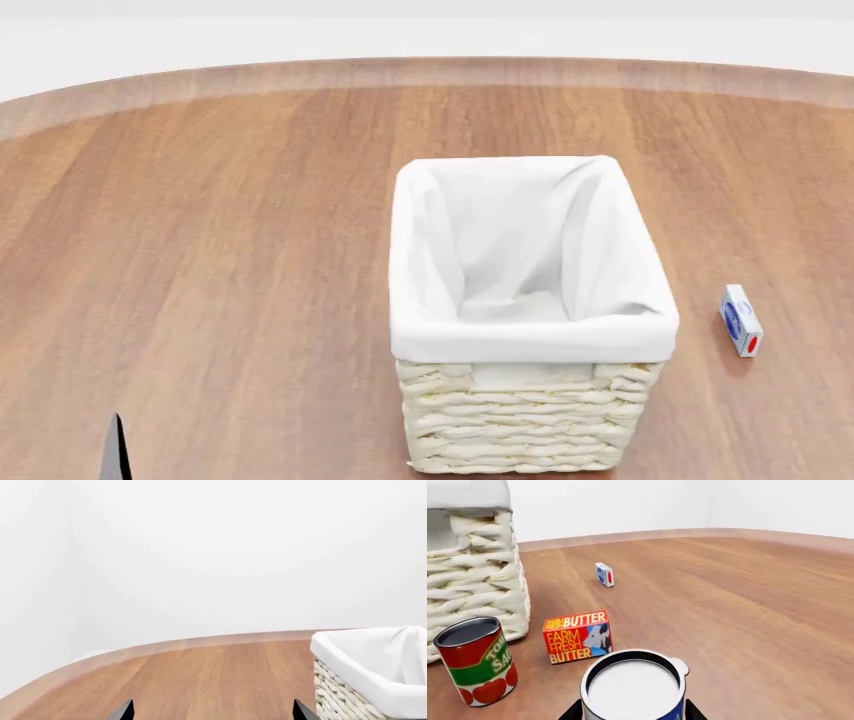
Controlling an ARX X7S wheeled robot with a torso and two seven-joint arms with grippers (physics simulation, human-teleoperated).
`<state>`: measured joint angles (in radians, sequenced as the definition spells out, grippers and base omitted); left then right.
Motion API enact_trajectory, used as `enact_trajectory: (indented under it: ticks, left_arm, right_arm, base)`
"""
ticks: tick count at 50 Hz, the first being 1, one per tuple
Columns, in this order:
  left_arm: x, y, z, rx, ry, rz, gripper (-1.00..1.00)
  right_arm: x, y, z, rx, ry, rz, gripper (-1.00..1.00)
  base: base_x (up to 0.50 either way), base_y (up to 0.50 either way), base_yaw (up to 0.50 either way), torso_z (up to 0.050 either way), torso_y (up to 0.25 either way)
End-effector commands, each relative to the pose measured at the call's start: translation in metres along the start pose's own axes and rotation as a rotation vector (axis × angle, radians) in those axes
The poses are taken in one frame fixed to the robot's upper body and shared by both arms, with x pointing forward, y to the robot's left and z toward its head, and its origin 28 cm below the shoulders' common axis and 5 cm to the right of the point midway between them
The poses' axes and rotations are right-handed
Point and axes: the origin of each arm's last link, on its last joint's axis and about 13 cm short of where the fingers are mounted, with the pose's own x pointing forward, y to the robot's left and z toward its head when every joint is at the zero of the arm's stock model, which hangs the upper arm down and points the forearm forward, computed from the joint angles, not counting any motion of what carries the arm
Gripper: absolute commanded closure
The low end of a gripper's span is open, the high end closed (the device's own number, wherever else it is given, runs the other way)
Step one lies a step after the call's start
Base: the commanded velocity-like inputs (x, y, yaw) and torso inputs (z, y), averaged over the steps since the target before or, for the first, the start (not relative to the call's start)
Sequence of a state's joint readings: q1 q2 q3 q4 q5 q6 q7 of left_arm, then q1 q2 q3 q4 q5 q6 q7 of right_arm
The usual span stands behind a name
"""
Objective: Pick up the alphabet soup and put it in the basket.
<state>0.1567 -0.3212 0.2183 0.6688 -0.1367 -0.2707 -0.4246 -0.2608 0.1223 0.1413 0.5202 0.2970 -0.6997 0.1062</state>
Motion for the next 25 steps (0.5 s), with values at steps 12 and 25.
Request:
enact_trajectory:
  ticks: [12, 25]
  left_arm:
    - [0.002, 0.001, 0.000, -0.003, 0.007, 0.004, -1.00]
    - [0.001, 0.002, 0.000, -0.005, 0.006, 0.008, -1.00]
  right_arm:
    - [0.017, 0.014, 0.076, 0.029, -0.165, 0.072, 1.00]
    - [0.024, 0.025, 0.141, 0.041, -0.304, 0.119, 1.00]
  base:
    - [0.00, 0.00, 0.00, 0.000, 0.001]
    - [0.00, 0.00, 0.00, 0.000, 0.000]
